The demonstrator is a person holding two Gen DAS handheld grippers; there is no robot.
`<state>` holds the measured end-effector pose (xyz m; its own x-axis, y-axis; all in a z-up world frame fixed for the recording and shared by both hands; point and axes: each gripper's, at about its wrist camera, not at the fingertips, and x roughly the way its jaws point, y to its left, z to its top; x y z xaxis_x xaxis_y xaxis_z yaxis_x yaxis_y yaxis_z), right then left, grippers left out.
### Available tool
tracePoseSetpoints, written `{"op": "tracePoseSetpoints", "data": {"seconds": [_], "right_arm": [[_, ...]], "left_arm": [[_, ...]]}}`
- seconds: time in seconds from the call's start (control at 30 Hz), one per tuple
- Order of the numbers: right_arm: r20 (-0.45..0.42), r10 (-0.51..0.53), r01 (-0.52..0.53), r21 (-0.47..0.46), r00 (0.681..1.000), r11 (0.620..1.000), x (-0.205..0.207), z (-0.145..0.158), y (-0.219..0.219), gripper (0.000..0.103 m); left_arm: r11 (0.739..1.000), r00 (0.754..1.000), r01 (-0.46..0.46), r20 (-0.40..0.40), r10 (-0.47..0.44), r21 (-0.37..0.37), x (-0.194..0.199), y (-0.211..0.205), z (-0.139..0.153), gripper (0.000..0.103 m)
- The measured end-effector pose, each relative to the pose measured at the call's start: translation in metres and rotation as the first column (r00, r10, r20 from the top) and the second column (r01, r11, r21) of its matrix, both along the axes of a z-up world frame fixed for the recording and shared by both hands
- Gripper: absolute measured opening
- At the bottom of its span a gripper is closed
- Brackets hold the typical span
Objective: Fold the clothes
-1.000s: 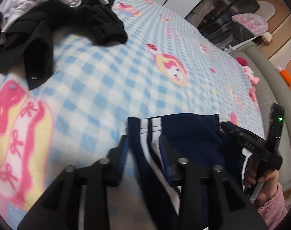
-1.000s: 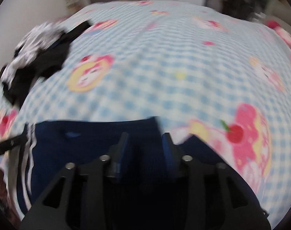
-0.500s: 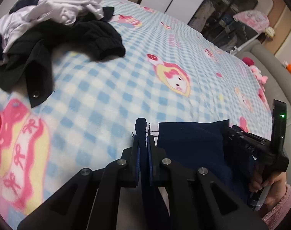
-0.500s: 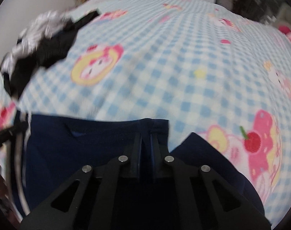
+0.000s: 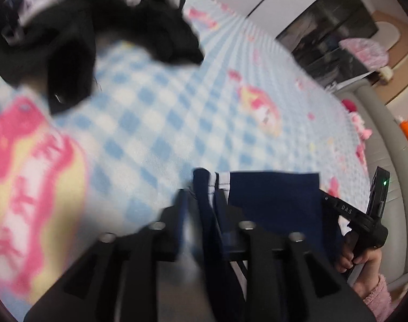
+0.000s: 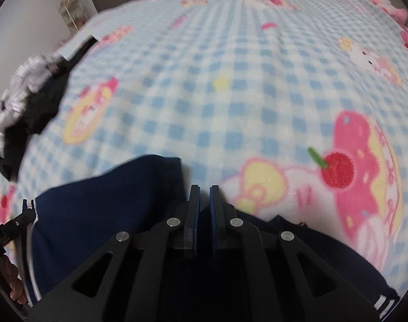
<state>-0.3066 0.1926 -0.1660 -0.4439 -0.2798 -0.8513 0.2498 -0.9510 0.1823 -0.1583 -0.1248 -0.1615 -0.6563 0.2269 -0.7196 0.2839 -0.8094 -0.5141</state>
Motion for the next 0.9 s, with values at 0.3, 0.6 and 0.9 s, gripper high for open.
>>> {"op": "tracePoseSetpoints", "data": {"seconds": [0.3,0.6,0.9], "right_arm": [[-0.013,0.092,-0.093,-0.096,0.996,0.991,0.049,0.028,-0.014,0.029],[-0.029,0.092,-0.089,0.078,0.995,0.993,0.154,0.023,-0.016,0.031],[-0.067,0.065,-0.051,0.193,0.996,0.98,0.214,0.012,0.032,0.031]], "left_arm": [[0.981,0.981,0.187,-0.048,-0.19,-0.057,0.028,0.054,0.032,0.043],[0.924,0.941,0.337,0.099,-0.324,-0.18,0.038,0.131,0.019,0.034],[0.88,0.915,0.393,0.211,-0.345,-0.267,0.072,0.141,0.001,0.029]]}}
